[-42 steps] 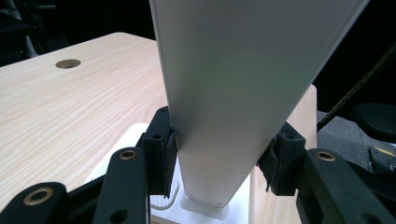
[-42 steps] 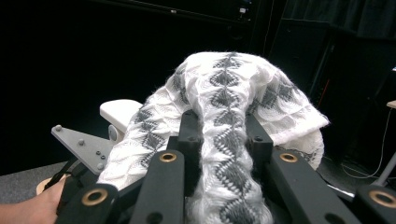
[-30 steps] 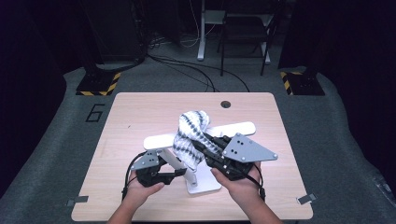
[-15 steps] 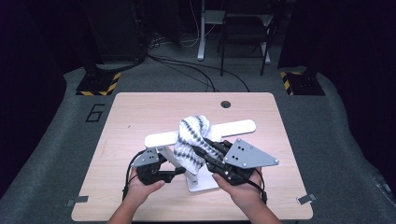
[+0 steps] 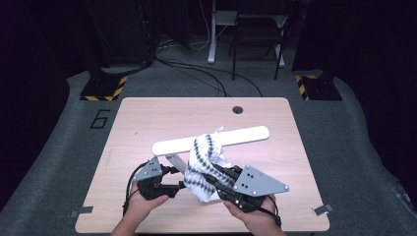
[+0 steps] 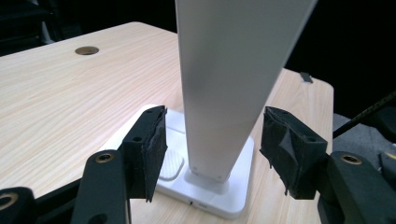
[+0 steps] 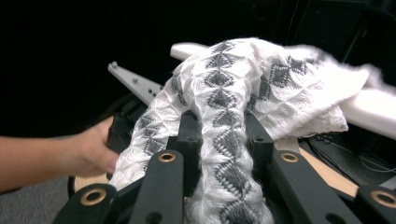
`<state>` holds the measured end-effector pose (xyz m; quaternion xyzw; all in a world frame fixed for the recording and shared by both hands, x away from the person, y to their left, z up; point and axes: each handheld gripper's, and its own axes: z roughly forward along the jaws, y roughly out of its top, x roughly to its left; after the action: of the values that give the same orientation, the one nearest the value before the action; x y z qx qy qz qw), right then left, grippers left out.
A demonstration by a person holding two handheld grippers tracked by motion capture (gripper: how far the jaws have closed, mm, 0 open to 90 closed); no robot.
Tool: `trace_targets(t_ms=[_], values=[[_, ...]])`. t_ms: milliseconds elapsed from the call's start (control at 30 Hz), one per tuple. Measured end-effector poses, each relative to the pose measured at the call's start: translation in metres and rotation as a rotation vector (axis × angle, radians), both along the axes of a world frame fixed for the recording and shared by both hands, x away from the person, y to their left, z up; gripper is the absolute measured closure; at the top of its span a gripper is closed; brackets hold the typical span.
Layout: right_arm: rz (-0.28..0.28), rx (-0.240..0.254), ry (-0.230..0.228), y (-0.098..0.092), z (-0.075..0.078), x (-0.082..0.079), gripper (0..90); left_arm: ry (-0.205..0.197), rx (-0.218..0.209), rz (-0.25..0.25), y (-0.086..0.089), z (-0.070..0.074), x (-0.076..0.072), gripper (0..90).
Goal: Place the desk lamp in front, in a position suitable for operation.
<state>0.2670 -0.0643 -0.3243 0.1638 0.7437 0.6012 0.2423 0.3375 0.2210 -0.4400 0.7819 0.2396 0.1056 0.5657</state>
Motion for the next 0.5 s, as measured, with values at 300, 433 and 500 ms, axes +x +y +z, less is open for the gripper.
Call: trace_targets(t_ms=[300, 433, 500], values=[[0.002, -0.013, 0.034, 0.000, -0.021, -0.002, 73.5, -0.002, -0.008, 0.029, 0.011, -0.004, -0.008, 40.7], [0.002, -0.011, 0.032, 0.000, -0.023, -0.004, 73.4, 0.005, 0.007, 0.035, 0.012, -0.008, -0.010, 40.8], [0.003, -0.010, 0.037, -0.001, -0.026, -0.005, 73.4, 0.003, 0.008, 0.030, 0.013, -0.010, -0.011, 40.7]])
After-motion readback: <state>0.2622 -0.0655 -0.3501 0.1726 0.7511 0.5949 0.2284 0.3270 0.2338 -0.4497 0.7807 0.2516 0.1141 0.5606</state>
